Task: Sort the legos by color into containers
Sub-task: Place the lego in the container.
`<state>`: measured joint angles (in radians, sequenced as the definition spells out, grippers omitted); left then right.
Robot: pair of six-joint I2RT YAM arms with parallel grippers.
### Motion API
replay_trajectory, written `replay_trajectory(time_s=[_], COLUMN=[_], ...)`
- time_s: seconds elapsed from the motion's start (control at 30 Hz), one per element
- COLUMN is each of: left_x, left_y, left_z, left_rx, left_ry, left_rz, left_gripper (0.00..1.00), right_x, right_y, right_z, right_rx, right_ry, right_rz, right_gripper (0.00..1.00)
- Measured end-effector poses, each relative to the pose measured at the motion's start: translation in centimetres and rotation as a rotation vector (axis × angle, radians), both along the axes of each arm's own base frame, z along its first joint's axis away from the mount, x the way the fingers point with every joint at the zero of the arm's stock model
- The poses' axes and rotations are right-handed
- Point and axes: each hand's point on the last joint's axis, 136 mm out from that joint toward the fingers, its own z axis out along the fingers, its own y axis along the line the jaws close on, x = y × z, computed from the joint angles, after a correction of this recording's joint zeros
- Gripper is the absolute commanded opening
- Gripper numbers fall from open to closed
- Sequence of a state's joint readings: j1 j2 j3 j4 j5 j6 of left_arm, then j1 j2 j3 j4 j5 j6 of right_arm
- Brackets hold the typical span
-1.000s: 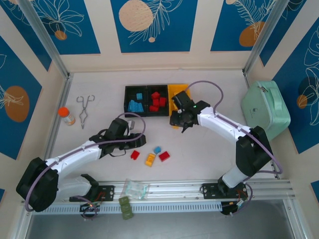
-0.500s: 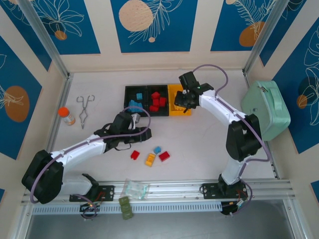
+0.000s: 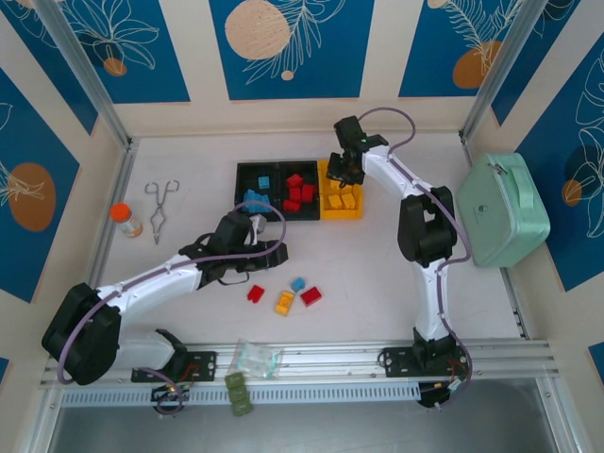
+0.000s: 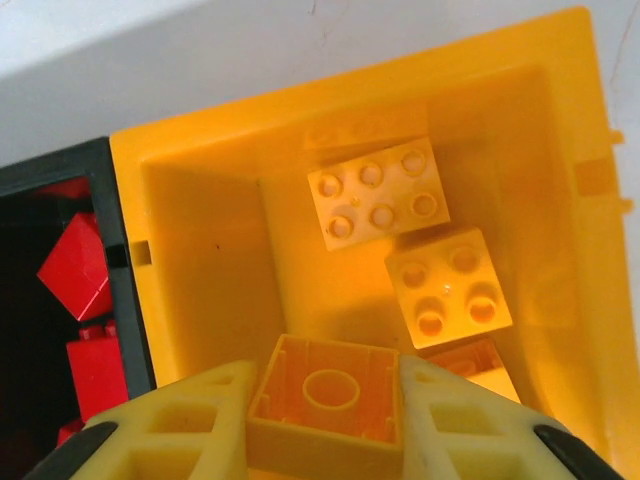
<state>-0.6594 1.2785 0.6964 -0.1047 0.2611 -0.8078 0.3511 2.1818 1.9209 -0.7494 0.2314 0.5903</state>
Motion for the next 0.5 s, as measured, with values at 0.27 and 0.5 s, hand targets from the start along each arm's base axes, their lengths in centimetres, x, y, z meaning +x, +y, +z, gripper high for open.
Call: replay_trajectory(time_s=[0.27, 0.5], left_x=[-0.1, 0.0], left_y=[0.2, 0.6], left_z=[-0.3, -0.3], left_rx=[0.011, 0.028], left_ry=[0.004, 0.0], left_rz=[0.005, 0.021], left_gripper=[0.61, 0.61], right_x=[0.0, -0.4], right_y=[0.1, 0.5], right_z=[-1.5, -1.4], right_rx=[-0.014, -0.019], right_ry=[0.042, 0.042], right_rz=[0.004, 0.022], right_gripper=[0.47, 0.54])
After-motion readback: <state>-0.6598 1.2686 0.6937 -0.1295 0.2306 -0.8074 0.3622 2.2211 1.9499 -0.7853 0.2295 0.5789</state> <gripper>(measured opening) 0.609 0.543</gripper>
